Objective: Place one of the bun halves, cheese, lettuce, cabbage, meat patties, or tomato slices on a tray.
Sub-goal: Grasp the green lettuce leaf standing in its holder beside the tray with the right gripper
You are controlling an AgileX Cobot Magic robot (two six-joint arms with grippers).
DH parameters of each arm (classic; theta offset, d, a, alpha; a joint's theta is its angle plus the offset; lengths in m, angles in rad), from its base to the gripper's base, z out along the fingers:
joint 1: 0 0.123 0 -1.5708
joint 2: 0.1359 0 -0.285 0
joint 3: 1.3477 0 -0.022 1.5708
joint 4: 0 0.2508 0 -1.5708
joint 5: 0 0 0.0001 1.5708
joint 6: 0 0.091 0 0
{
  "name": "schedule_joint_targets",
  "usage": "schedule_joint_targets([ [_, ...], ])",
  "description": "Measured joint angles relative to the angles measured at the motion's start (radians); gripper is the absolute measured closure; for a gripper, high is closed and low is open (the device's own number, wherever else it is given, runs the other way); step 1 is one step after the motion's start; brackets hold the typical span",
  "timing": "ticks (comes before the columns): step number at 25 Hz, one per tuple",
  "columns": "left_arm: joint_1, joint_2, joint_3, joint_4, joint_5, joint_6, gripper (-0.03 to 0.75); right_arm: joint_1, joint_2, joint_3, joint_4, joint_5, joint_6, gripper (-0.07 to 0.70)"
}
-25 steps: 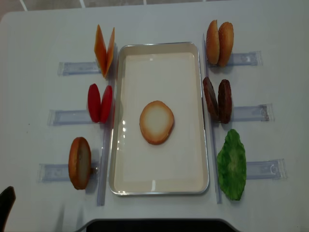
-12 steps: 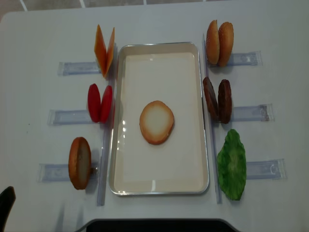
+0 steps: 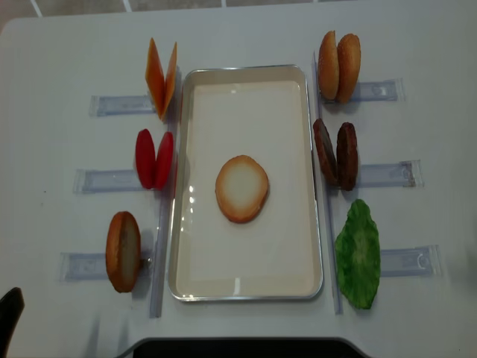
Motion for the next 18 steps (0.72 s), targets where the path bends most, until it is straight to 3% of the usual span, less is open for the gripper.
schedule_joint_targets([
  [5, 0.000, 0.000, 0.000, 0.000, 0.000, 0.000, 0.307, 0.000, 0.227, -0.123, 0.003, 0.022, -0.013, 0.230],
  [11, 0.000, 0.000, 0.000, 0.000, 0.000, 0.000, 0.307, 0.020, 0.257, -0.132, 0.057, 0.033, 0.000, 0.230],
  [14, 0.000, 0.000, 0.000, 0.000, 0.000, 0.000, 0.307, 0.110, 0.257, -0.133, 0.074, 0.033, 0.062, 0.230],
  [18, 0.000, 0.000, 0.000, 0.000, 0.000, 0.000, 0.307, 0.324, 0.271, -0.133, 0.074, 0.033, 0.220, 0.230],
])
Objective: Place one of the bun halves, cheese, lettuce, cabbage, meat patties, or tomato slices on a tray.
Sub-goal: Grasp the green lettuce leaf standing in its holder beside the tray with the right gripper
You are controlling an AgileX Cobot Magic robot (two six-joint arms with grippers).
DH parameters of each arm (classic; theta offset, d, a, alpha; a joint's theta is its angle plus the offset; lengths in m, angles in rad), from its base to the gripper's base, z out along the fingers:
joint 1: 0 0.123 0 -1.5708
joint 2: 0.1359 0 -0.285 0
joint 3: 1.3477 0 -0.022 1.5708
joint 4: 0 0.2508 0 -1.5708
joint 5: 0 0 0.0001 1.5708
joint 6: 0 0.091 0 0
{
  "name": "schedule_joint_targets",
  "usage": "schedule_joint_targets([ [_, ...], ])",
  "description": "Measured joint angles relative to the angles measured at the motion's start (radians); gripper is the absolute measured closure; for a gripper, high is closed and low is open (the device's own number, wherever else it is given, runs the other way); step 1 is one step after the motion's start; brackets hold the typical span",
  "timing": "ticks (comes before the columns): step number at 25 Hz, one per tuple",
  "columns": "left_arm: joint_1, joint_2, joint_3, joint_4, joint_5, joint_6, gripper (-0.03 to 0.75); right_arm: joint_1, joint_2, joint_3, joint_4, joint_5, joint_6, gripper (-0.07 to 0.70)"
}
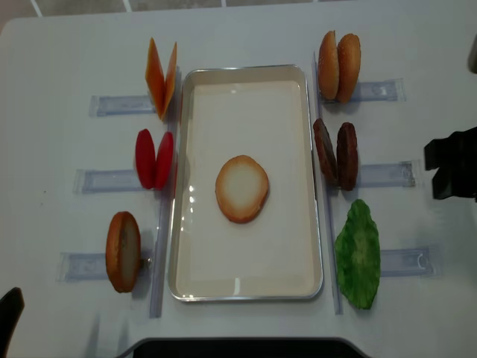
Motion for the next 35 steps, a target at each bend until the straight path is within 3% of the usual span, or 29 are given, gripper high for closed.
schedule_joint_targets([
  [5, 0.000, 0.000, 0.000, 0.000, 0.000, 0.000, 0.307, 0.269, 0.067, -0.004, -0.044, 0.000, 0.196, 0.230],
  [11, 0.000, 0.000, 0.000, 0.000, 0.000, 0.000, 0.307, 0.418, 0.141, -0.007, -0.046, -0.003, 0.292, 0.230],
  [22, 0.000, 0.000, 0.000, 0.000, 0.000, 0.000, 0.307, 0.427, 0.251, -0.007, -0.046, -0.105, 0.299, 0.244],
  [24, 0.000, 0.000, 0.000, 0.000, 0.000, 0.000, 0.307, 0.427, 0.268, -0.007, -0.046, -0.106, 0.298, 0.289],
  [28, 0.000, 0.000, 0.000, 0.000, 0.000, 0.000, 0.307, 0.427, 0.275, -0.007, -0.058, -0.105, 0.290, 0.551],
  [29, 0.000, 0.000, 0.000, 0.000, 0.000, 0.000, 0.307, 0.427, 0.275, -0.007, -0.060, -0.104, 0.288, 0.578],
  [35, 0.000, 0.000, 0.000, 0.000, 0.000, 0.000, 0.307, 0.427, 0.276, -0.058, -0.065, -0.049, 0.261, 0.576],
])
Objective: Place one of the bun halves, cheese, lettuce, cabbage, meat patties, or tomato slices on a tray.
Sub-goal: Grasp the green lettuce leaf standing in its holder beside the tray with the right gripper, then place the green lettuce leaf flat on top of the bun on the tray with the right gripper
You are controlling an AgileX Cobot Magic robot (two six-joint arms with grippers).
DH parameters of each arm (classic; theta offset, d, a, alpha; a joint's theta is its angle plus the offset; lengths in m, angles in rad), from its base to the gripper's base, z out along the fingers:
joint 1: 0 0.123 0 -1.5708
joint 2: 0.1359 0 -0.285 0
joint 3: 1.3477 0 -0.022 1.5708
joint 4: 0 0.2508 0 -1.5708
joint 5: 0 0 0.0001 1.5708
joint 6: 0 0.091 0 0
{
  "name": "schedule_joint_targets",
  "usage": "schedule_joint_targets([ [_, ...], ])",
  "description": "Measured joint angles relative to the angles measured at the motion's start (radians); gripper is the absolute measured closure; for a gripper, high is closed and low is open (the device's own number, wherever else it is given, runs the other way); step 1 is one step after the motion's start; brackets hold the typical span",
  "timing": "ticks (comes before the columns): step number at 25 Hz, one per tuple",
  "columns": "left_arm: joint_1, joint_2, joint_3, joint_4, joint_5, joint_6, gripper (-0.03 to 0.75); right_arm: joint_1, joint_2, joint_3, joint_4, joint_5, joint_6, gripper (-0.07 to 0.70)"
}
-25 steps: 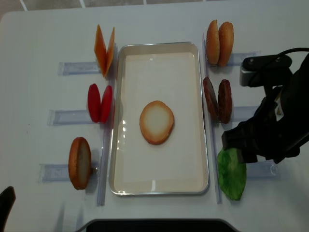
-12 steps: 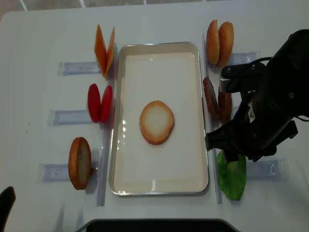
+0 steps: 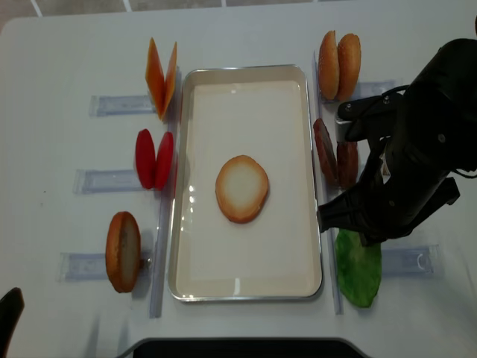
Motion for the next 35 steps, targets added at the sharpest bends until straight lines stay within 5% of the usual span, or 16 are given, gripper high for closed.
schedule_joint_targets([
  [3, 0.000, 0.000, 0.000, 0.000, 0.000, 0.000, 0.307, 0.000, 0.004, -0.097, -0.010, 0.054, -0.017, 0.611],
  [11, 0.000, 0.000, 0.000, 0.000, 0.000, -0.002, 0.307, -0.011, -0.011, -0.375, -0.052, 0.050, -0.052, 0.610],
  [18, 0.000, 0.000, 0.000, 0.000, 0.000, -0.002, 0.307, -0.021, -0.011, -0.384, -0.089, 0.053, -0.056, 0.610],
  [27, 0.000, 0.000, 0.000, 0.000, 0.000, -0.003, 0.307, -0.130, 0.041, -0.384, -0.042, 0.051, -0.152, 0.610],
  [32, 0.000, 0.000, 0.000, 0.000, 0.000, -0.003, 0.307, -0.132, 0.066, -0.384, 0.054, 0.004, -0.211, 0.610],
  [35, 0.000, 0.000, 0.000, 0.000, 0.000, -0.003, 0.307, -0.133, 0.070, -0.384, 0.188, -0.073, -0.298, 0.610],
])
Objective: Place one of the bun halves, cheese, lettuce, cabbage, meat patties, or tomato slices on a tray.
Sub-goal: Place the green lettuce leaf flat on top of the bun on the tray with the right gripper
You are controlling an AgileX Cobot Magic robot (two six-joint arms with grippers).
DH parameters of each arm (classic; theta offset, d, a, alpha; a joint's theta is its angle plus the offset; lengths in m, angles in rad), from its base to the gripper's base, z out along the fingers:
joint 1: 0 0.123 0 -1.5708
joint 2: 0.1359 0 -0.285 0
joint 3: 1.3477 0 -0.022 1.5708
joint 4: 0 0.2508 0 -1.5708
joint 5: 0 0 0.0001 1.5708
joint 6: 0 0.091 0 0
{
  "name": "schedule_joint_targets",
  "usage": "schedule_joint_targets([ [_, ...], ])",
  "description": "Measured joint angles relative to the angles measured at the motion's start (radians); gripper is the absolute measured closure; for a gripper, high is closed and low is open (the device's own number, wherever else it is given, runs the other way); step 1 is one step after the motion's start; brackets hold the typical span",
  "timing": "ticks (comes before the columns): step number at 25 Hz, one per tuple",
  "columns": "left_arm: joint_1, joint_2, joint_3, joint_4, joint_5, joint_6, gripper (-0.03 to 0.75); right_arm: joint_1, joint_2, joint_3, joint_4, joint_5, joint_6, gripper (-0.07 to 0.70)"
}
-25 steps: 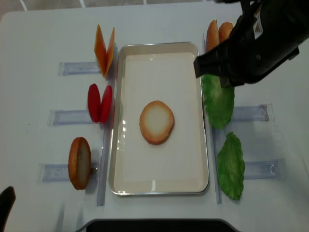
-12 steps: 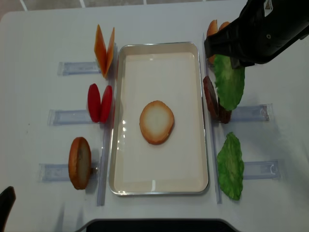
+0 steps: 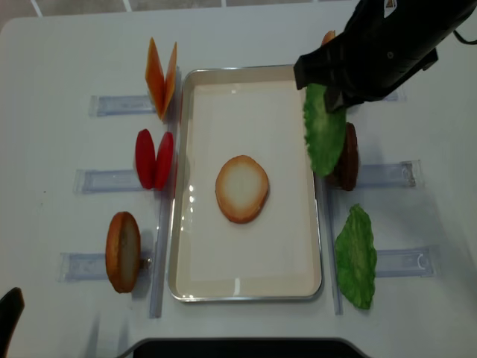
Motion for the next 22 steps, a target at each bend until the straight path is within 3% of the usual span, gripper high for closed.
schedule_joint_targets([
  [5, 0.000, 0.000, 0.000, 0.000, 0.000, -0.004, 0.307, 0.000, 0.008, 0.000, 0.322, -0.142, -0.216, 0.610],
  [8, 0.000, 0.000, 0.000, 0.000, 0.000, -0.004, 0.307, 0.000, 0.035, 0.008, 0.438, -0.196, -0.309, 0.610],
  [16, 0.000, 0.000, 0.000, 0.000, 0.000, -0.004, 0.307, 0.000, 0.180, 0.021, 0.565, -0.217, -0.440, 0.610],
  [22, 0.000, 0.000, 0.000, 0.000, 0.000, -0.004, 0.307, 0.004, 0.285, 0.021, 0.581, -0.238, -0.468, 0.610],
])
